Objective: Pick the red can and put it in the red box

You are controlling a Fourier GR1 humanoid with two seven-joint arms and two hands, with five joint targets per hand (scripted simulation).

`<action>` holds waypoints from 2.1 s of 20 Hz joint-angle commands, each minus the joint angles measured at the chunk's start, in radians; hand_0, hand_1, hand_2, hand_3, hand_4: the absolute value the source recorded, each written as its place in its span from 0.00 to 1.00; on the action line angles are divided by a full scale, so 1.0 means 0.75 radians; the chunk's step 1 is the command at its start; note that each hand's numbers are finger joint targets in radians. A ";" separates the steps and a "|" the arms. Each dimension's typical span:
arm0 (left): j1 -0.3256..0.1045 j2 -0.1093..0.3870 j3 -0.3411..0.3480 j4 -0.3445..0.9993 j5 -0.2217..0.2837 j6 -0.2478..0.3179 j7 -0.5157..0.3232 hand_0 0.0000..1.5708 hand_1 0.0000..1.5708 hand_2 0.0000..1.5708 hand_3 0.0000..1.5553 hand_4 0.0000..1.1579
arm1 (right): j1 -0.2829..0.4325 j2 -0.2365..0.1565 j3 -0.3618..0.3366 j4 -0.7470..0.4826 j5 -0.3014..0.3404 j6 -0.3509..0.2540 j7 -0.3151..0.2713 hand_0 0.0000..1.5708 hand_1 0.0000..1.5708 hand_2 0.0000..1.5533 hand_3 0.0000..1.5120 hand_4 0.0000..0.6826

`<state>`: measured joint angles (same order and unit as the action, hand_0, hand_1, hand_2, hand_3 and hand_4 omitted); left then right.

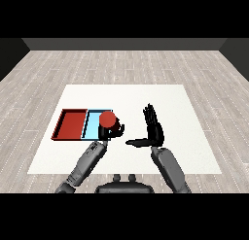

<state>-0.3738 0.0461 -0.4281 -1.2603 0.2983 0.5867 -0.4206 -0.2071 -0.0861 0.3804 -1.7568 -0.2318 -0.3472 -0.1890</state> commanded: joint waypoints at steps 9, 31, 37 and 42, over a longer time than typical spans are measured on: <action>0.005 0.255 0.264 -0.091 -0.029 -0.046 0.167 1.00 1.00 1.00 0.96 0.97 | 0.338 -0.127 -0.189 -0.181 -0.084 0.134 -0.065 0.00 0.00 0.00 0.00 0.00; -0.292 0.658 0.358 1.205 -0.346 -0.202 0.497 0.68 0.68 0.62 0.40 0.71 | 0.296 -0.125 -0.337 0.126 -0.147 0.260 -0.205 0.00 0.00 0.00 0.00 0.00; -0.341 0.582 0.367 1.448 -0.366 -0.294 0.430 0.71 0.71 0.66 0.00 0.56 | 0.176 -0.098 -0.360 0.277 -0.109 0.232 -0.233 0.00 0.00 0.00 0.00 0.00; -0.418 0.584 0.277 1.562 -0.468 -0.462 0.467 0.00 0.00 0.00 0.00 0.00 | 0.125 -0.083 -0.371 0.264 -0.123 0.219 -0.201 0.00 0.00 0.00 0.00 0.00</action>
<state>-0.6448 0.4969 -0.1848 -0.1687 -0.0066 0.2981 -0.0943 -0.0644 -0.1627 0.1047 -1.5785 -0.3330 -0.1636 -0.3516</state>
